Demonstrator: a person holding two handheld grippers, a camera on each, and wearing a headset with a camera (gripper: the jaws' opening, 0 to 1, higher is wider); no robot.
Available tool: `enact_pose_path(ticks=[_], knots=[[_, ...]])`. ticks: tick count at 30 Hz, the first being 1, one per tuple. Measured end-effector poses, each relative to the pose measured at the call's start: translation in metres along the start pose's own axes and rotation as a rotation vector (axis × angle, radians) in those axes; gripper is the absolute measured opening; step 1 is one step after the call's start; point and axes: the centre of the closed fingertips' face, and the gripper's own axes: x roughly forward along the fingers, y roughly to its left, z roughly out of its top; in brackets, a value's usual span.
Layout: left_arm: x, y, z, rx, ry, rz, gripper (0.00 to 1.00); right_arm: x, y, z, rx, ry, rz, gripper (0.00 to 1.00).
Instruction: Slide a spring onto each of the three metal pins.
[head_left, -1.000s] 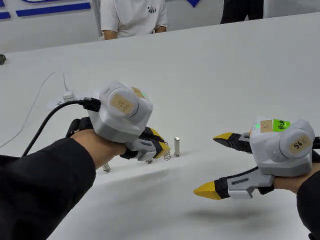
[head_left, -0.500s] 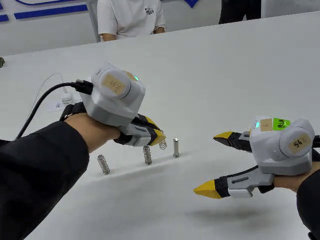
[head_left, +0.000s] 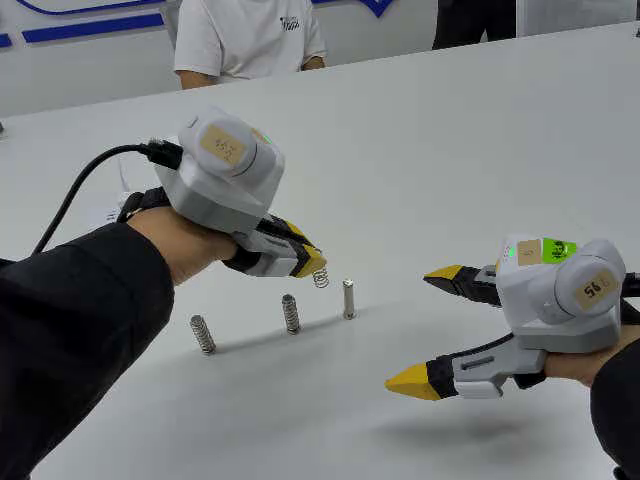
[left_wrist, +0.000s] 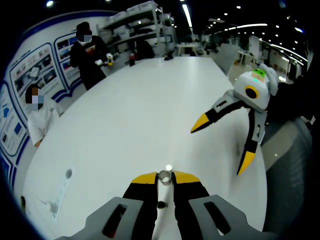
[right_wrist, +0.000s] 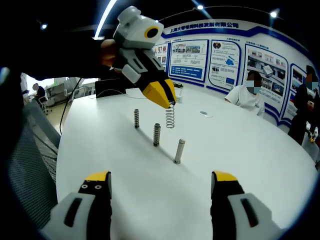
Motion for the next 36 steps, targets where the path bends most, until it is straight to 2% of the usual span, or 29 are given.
enact_pose_path(ticks=[20, 29, 36], knots=[[0.021, -0.001, 0.012, 0.003, 0.016, -0.033, 0.11, -0.001, -0.003, -0.001, 0.008, -0.005, -0.008, 0.83], [0.029, -0.005, 0.013, 0.008, 0.028, -0.048, 0.11, -0.003, -0.006, 0.0, 0.013, -0.01, -0.016, 0.83], [0.032, -0.005, 0.009, 0.005, 0.044, -0.054, 0.11, -0.003, -0.007, 0.0, 0.014, -0.013, -0.019, 0.83]])
